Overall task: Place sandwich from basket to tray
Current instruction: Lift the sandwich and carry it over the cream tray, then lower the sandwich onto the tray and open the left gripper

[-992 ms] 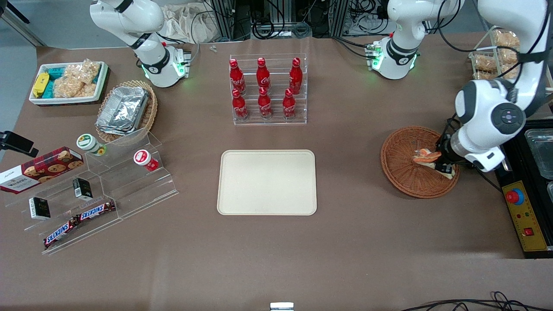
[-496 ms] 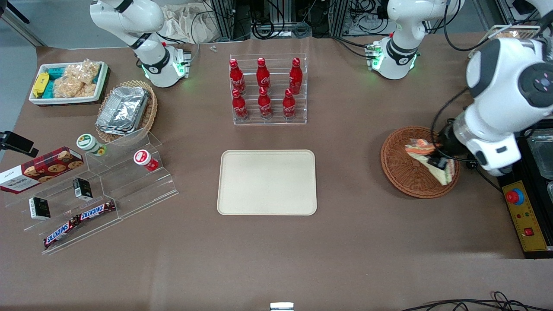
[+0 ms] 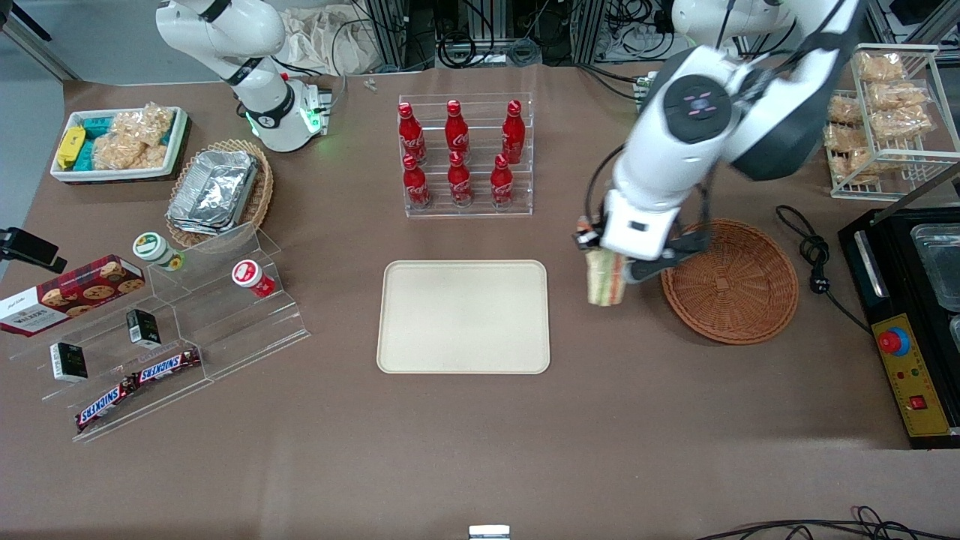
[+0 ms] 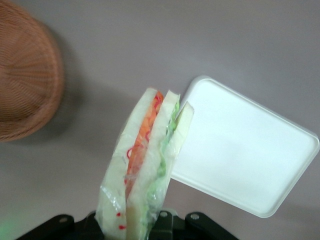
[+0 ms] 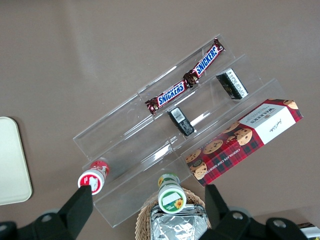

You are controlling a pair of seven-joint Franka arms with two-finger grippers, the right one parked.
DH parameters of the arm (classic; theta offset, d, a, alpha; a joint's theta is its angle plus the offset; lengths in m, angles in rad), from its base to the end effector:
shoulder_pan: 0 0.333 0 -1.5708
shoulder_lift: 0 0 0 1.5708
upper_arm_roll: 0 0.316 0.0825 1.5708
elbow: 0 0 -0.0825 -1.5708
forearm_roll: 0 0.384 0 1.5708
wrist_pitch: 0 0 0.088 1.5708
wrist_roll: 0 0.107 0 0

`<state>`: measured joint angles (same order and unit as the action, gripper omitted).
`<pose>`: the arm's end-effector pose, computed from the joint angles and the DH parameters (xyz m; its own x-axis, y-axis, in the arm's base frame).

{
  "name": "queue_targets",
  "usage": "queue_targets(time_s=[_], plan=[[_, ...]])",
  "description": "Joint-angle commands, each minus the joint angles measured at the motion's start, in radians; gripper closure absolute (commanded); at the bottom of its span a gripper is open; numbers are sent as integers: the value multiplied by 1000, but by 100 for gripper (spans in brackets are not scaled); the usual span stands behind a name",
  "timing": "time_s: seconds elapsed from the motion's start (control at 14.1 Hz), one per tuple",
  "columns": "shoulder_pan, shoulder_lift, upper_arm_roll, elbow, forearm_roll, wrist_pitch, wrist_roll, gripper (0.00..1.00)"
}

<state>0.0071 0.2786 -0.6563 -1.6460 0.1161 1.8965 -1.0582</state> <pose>0.5311 -0.3455 0.4814 0.9229 0.3834 -0.0347 0.3849 -0.9213 0.0556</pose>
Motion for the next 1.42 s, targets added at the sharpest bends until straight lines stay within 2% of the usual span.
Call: queue_targets(time_s=[0.0,0.14,0.35,0.64,0.78,0.92,0.99,1.06,1.13,1.2,1.35], plan=[[-94,173,-3,37,110,90,5,100],[-134,279,0,41,196,174,-29,100],[-138,413,0,45,310,301,-54,100],[-141,514,0,67,454,326,-158,100],[-199,553,6,115,487,329,-187,100],[-214,554,38,115,479,329,-189,99],[-214,554,40,115,476,329,-189,82],[-214,554,40,115,479,329,-189,43],[-214,554,40,115,484,329,-187,13],[-214,554,40,115,484,329,-186,0],[-214,551,40,117,484,329,-187,0]])
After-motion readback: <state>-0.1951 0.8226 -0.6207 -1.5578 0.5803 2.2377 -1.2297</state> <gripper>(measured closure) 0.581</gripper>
